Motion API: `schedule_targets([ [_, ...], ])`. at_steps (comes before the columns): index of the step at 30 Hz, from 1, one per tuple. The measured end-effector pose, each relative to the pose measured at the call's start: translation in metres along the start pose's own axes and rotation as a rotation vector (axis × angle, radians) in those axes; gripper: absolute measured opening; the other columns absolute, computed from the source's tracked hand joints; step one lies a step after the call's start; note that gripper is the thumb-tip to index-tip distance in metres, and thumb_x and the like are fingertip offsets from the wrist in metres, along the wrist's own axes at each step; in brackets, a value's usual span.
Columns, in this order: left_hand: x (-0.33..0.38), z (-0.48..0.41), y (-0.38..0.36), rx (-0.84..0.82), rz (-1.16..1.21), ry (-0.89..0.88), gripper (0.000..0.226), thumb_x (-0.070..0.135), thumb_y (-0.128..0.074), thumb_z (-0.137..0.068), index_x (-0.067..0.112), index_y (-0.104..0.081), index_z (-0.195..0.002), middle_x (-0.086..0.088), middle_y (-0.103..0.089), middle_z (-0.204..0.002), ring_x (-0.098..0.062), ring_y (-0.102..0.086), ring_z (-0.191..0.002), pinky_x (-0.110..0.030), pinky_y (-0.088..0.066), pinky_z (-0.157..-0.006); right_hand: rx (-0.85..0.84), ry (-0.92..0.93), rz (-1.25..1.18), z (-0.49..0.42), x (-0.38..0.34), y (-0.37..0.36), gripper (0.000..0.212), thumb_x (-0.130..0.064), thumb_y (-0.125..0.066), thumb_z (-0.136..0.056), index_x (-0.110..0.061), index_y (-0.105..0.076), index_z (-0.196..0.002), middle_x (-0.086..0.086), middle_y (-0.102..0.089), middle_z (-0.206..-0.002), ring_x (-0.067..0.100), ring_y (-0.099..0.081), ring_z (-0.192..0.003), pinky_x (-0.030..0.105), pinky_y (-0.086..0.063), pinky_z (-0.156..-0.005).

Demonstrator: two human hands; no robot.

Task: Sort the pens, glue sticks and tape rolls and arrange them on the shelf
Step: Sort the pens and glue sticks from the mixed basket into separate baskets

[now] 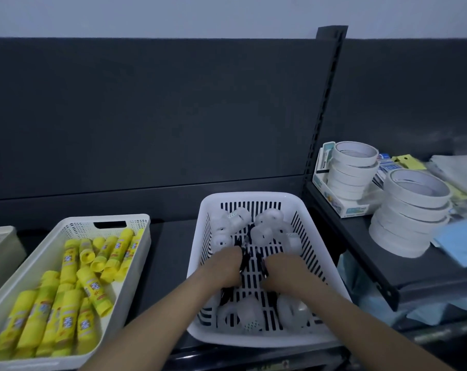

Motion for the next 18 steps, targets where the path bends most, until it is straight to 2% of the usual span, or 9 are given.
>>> schedule_targets([
  [2, -0.002, -0.001, 0.001, -0.013, 0.132, 0.058, 0.02, 0.003, -0.054, -0.084, 0.01, -0.042, -0.098, 0.002, -0.038, -0.071, -0.008, -0.038, -0.059, -0.02, -0.031, -0.049, 0.051, -0.062, -0.221, -0.003, 0.018, 0.005, 0.033, -0.022, -0.052, -0.087, -0.017, -0.034, -0.06, -0.003, -0.039, -0.058, 0.01, -0.036, -0.05, 0.023, -0.03, -0.046],
  [4, -0.008, -0.002, 0.005, -0.017, 0.331, 0.121, 0.012, 0.001, -0.049, -0.084, 0.01, -0.041, -0.084, 0.001, -0.039, -0.071, -0.009, -0.039, -0.06, -0.02, -0.032, -0.05, 0.12, -0.088, -0.416, -0.004, 0.03, 0.013, 0.032, -0.016, -0.05, -0.087, -0.016, -0.033, -0.06, -0.002, -0.038, -0.056, 0.011, -0.036, -0.049, 0.024, -0.03, -0.048],
  [5, -0.011, -0.001, 0.009, -0.008, 0.431, 0.148, 0.016, -0.001, -0.046, -0.083, 0.012, -0.039, -0.076, -0.001, -0.041, -0.07, -0.011, -0.042, -0.06, -0.022, -0.036, -0.052, 0.161, -0.079, -0.485, -0.004, 0.032, 0.02, 0.034, -0.013, -0.049, -0.086, -0.016, -0.031, -0.058, -0.001, -0.036, -0.054, 0.01, -0.034, -0.047, 0.023, -0.028, -0.048],
  [8, -0.023, 0.0, 0.025, 0.049, 0.721, 0.199, 0.02, -0.006, -0.039, -0.087, 0.01, -0.041, -0.074, -0.011, -0.053, -0.07, -0.022, -0.055, -0.061, -0.038, -0.054, -0.068, 0.243, -0.029, -0.531, -0.009, 0.023, 0.041, 0.036, -0.013, -0.046, -0.089, -0.014, -0.031, -0.057, 0.0, -0.039, -0.055, 0.013, -0.036, -0.049, 0.025, -0.026, -0.048],
  [9, -0.027, 0.002, 0.031, 0.064, 0.793, 0.217, 0.02, -0.006, -0.038, -0.088, 0.009, -0.041, -0.076, -0.013, -0.054, -0.071, -0.025, -0.057, -0.063, -0.041, -0.055, -0.074, 0.225, -0.023, -0.518, -0.015, 0.017, 0.043, 0.03, -0.013, -0.045, -0.09, -0.012, -0.036, -0.062, 0.002, -0.044, -0.059, 0.016, -0.043, -0.054, 0.025, -0.031, -0.05],
  [11, -0.032, 0.004, 0.038, 0.085, 0.863, 0.232, 0.018, -0.006, -0.04, -0.089, 0.008, -0.042, -0.079, -0.014, -0.054, -0.076, -0.025, -0.059, -0.063, -0.043, -0.055, -0.076, 0.136, -0.028, -0.476, -0.028, 0.004, 0.039, 0.017, -0.013, -0.046, -0.09, -0.011, -0.043, -0.073, 0.006, -0.054, -0.071, 0.023, -0.057, -0.068, 0.027, -0.043, -0.06],
  [13, -0.034, 0.008, 0.039, 0.056, 0.865, 0.226, 0.012, -0.006, -0.039, -0.089, 0.005, -0.045, -0.089, -0.015, -0.055, -0.079, -0.025, -0.062, -0.06, -0.043, -0.057, -0.072, 0.07, -0.06, -0.411, -0.041, -0.003, 0.034, 0.02, -0.013, -0.046, -0.089, -0.013, -0.044, -0.069, 0.008, -0.059, -0.073, 0.026, -0.062, -0.074, 0.029, -0.045, -0.065],
  [16, -0.033, 0.017, 0.036, -0.053, 0.86, 0.217, 0.023, -0.004, -0.034, -0.091, 0.007, -0.04, -0.11, -0.016, -0.057, -0.076, -0.023, -0.061, -0.052, -0.036, -0.057, -0.053, 0.077, -0.123, -0.397, -0.052, -0.003, 0.04, 0.026, -0.011, -0.045, -0.09, -0.013, -0.041, -0.064, 0.002, -0.048, -0.06, 0.017, -0.049, -0.056, 0.025, -0.04, -0.053],
  [18, -0.036, 0.023, 0.04, -0.081, 0.803, 0.209, 0.022, -0.004, -0.035, -0.091, 0.003, -0.042, -0.111, -0.014, -0.057, -0.071, -0.018, -0.06, -0.045, -0.032, -0.055, -0.046, 0.076, -0.159, -0.388, -0.057, -0.002, 0.044, 0.029, -0.01, -0.044, -0.092, -0.011, -0.042, -0.063, 0.003, -0.047, -0.057, 0.014, -0.045, -0.05, 0.023, -0.038, -0.048],
])
Point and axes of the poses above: each hand's wrist, its own z-axis away from the middle knuckle, its own y-axis out of the back of the hand, x = y × z, the point moved 6 cm from there along -z, towards the middle knuckle
